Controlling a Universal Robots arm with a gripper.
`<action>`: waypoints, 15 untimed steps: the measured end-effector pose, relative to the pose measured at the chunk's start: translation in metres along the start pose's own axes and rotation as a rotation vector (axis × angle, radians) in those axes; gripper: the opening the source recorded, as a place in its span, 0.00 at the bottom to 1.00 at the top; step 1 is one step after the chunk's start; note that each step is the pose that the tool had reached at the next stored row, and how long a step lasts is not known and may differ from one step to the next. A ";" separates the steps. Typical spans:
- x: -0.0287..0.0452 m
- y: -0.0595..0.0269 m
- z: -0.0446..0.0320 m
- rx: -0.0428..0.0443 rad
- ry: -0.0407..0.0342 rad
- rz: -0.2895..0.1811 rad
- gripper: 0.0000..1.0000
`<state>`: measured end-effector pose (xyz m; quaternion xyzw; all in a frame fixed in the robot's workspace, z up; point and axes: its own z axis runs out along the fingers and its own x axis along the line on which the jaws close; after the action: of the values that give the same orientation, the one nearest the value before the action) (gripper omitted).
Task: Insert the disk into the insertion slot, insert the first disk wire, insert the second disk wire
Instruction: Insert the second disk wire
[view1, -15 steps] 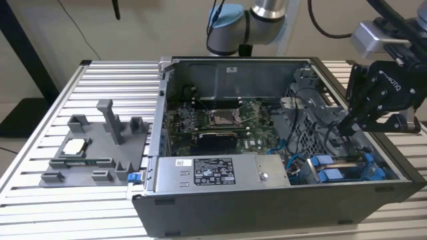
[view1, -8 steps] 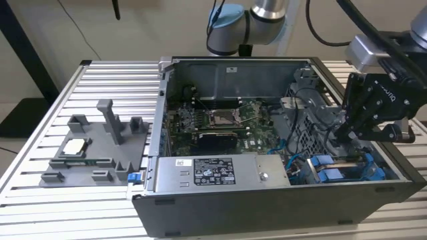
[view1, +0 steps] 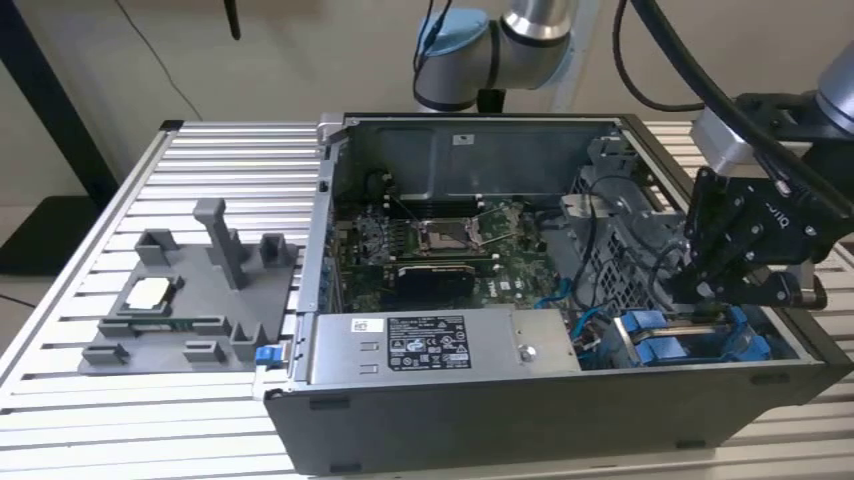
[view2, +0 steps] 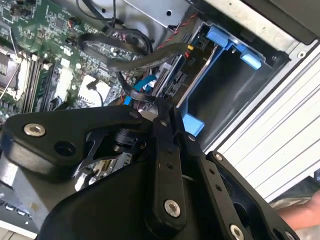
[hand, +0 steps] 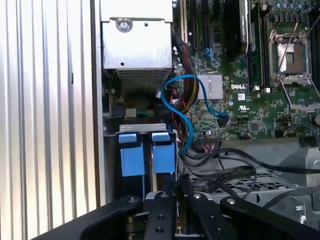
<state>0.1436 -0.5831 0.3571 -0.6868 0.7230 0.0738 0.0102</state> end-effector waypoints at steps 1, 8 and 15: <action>0.0001 -0.0026 0.0016 0.0000 0.0001 0.000 0.16; 0.0005 -0.0093 0.0076 -0.0007 0.0032 -0.009 0.16; 0.0010 -0.0122 0.0130 0.0056 0.0048 -0.010 0.16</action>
<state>0.1546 -0.5830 0.3430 -0.6905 0.7198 0.0701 0.0108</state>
